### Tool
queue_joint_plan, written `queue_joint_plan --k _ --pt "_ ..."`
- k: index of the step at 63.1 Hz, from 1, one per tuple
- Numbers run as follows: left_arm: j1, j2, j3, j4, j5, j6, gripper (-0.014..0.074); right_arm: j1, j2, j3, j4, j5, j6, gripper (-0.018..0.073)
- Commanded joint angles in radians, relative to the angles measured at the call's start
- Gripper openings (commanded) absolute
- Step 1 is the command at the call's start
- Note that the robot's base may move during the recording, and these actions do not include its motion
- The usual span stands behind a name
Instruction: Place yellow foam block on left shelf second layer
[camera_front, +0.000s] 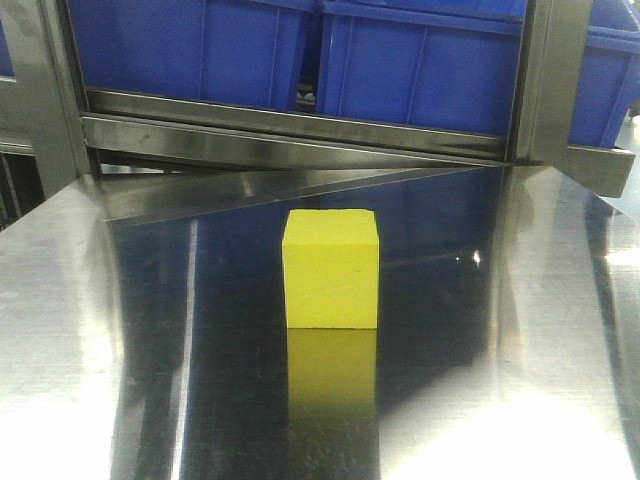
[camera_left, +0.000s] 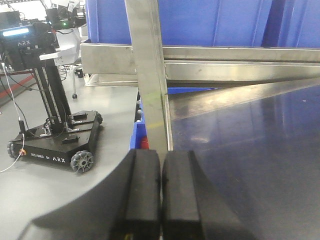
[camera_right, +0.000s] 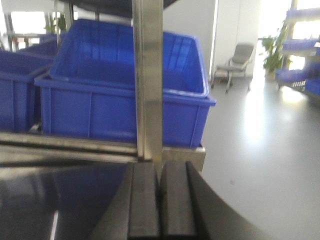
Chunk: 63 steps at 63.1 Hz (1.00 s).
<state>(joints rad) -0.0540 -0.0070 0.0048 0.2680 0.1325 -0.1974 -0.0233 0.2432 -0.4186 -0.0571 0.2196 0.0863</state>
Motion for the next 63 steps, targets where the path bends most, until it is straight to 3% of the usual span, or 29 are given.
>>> queue_joint_plan --k 1,5,9,21,25,39,54,63 --pt "-0.003 -0.014 0.026 -0.003 -0.084 -0.004 0.0136 0.036 0.116 -0.113 0.000 -0.013 -0.003 0.0057" --pt "-0.003 -0.014 0.026 -0.003 -0.084 -0.004 0.0136 0.090 0.194 -0.164 -0.001 0.012 -0.003 0.0066" --pt "-0.003 -0.014 0.026 -0.003 -0.084 -0.004 0.0136 0.148 0.269 -0.212 -0.001 0.044 -0.003 0.0131" --pt "-0.003 -0.014 0.026 -0.003 -0.084 -0.004 0.0136 0.299 0.506 -0.364 -0.009 0.223 -0.003 0.0555" --pt "-0.003 -0.014 0.026 -0.003 -0.084 -0.004 0.0136 0.341 0.584 -0.424 -0.009 0.306 -0.003 0.0634" --pt "-0.003 -0.014 0.026 -0.003 -0.084 -0.004 0.0136 0.505 0.866 -0.680 -0.023 0.558 0.026 0.0624" --pt "-0.003 -0.014 0.026 -0.003 -0.084 -0.004 0.0136 0.691 1.142 -0.949 -0.025 0.653 0.366 0.0624" --pt "-0.003 -0.014 0.026 -0.003 -0.084 -0.004 0.0136 0.764 1.249 -1.030 -0.030 0.628 0.470 0.0624"
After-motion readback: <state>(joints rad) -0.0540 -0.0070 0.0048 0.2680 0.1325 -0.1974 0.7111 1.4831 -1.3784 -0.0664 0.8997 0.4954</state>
